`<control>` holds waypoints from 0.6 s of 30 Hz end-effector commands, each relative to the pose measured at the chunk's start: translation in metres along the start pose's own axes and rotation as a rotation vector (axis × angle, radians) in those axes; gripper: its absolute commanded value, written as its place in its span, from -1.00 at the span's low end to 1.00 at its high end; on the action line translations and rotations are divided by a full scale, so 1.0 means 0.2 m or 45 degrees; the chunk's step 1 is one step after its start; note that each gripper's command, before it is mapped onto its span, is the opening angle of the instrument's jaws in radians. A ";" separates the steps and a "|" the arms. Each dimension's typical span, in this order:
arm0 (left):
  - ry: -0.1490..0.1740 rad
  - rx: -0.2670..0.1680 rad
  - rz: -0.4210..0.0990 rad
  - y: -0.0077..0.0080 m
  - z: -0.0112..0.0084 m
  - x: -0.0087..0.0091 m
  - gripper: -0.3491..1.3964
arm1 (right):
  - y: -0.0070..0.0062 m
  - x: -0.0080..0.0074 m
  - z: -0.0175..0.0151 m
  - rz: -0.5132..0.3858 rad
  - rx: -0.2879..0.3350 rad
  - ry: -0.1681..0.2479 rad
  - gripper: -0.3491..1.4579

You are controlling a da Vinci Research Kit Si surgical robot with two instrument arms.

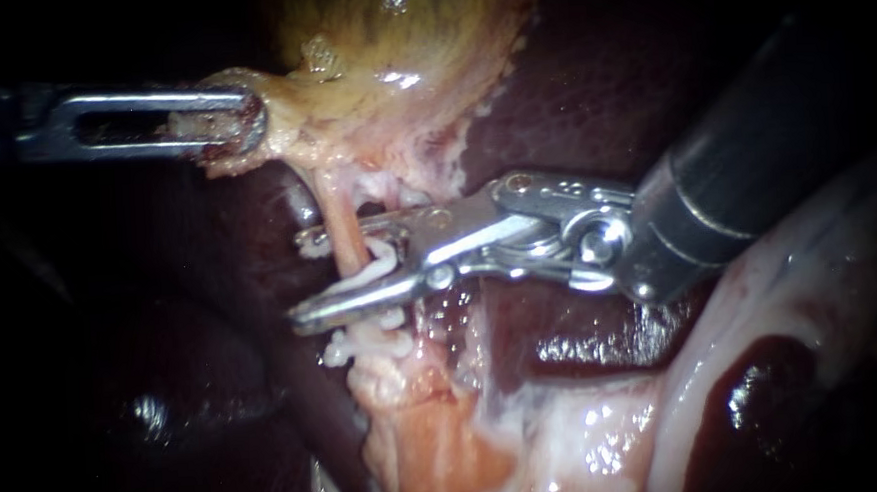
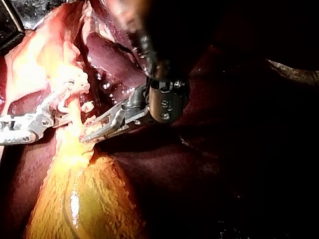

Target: Clipping third clip left tube

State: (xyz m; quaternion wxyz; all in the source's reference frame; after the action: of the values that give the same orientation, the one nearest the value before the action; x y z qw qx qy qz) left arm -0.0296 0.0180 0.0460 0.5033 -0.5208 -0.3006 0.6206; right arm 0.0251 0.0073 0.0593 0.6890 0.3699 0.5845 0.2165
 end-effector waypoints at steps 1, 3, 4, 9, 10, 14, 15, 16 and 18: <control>0.000 0.000 0.000 0.000 0.000 0.000 -1.00 | -0.001 0.002 -0.001 -0.002 0.006 0.010 -0.07; 0.000 0.000 0.000 0.000 0.000 0.000 -1.00 | -0.003 0.005 -0.002 0.002 0.010 0.023 -0.08; 0.000 0.000 0.000 0.000 0.000 0.000 -1.00 | -0.003 0.007 -0.002 0.005 0.007 0.025 -0.08; 0.000 0.000 0.000 0.000 0.000 0.000 -1.00 | -0.007 0.016 -0.005 0.015 0.016 0.060 -0.10; 0.000 0.000 0.000 0.000 0.000 0.000 -1.00 | -0.008 0.016 -0.005 0.015 0.019 0.068 -0.11; 0.000 0.000 0.000 0.000 0.000 0.000 -1.00 | -0.010 0.017 -0.005 0.015 0.022 0.071 -0.13; -0.001 0.000 0.000 0.000 0.000 0.000 -1.00 | -0.010 0.017 -0.005 0.015 0.023 0.071 -0.16; -0.001 0.000 -0.001 0.000 0.000 0.000 -1.00 | -0.010 0.017 -0.005 0.015 0.020 0.072 -0.19; -0.001 -0.001 -0.001 0.000 0.000 0.000 -1.00 | -0.012 0.017 -0.007 0.022 0.011 0.074 -0.32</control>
State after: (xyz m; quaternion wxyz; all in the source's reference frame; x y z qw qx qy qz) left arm -0.0296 0.0181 0.0460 0.5034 -0.5206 -0.3005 0.6206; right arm 0.0243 0.0086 0.0553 0.6684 0.3698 0.6021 0.2322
